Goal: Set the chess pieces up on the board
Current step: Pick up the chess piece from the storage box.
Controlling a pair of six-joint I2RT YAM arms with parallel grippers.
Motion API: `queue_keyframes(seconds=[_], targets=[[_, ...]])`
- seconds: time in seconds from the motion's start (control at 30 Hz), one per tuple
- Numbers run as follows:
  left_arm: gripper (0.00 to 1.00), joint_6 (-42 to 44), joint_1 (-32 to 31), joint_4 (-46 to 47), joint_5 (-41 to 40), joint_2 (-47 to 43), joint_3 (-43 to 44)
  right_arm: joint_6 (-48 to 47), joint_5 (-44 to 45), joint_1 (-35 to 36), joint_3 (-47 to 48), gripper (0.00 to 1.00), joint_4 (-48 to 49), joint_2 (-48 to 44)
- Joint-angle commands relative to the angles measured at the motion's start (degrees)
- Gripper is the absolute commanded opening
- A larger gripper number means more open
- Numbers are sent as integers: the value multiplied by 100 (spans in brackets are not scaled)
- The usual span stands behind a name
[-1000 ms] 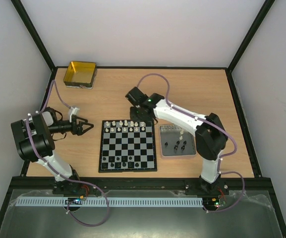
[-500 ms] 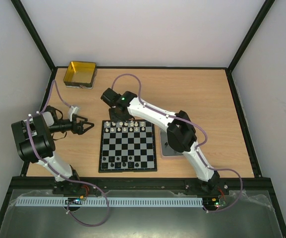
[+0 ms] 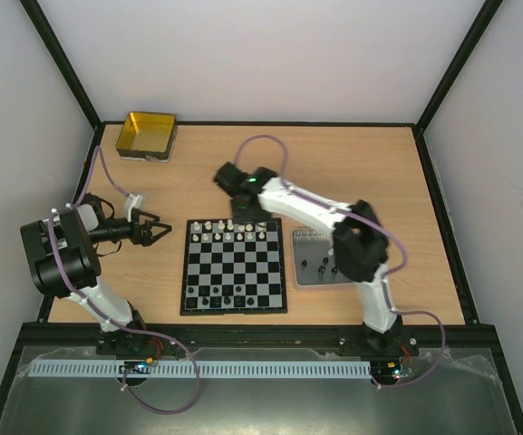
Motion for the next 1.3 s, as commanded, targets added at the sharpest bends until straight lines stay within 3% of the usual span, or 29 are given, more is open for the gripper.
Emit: queue_keyframes(seconds=[0.0, 0.17, 0.47, 0.9, 1.27], targets=[[99, 95, 32, -47, 124, -81, -31, 200, 422, -925, -1881, 32, 409, -1649], [99, 89, 23, -61, 121, -51, -13, 242, 573, -1509, -3458, 34, 543, -2874], [99, 86, 24, -78, 117, -11, 22, 313, 134, -2258, -4966, 38, 1077, -3923], [100, 86, 23, -88, 112, -6, 24, 125, -473, -3049, -5744, 37, 1856, -3892], [99, 86, 25, -102, 114, 21, 54, 89, -516, -3203, -6065, 34, 2180, -3784]])
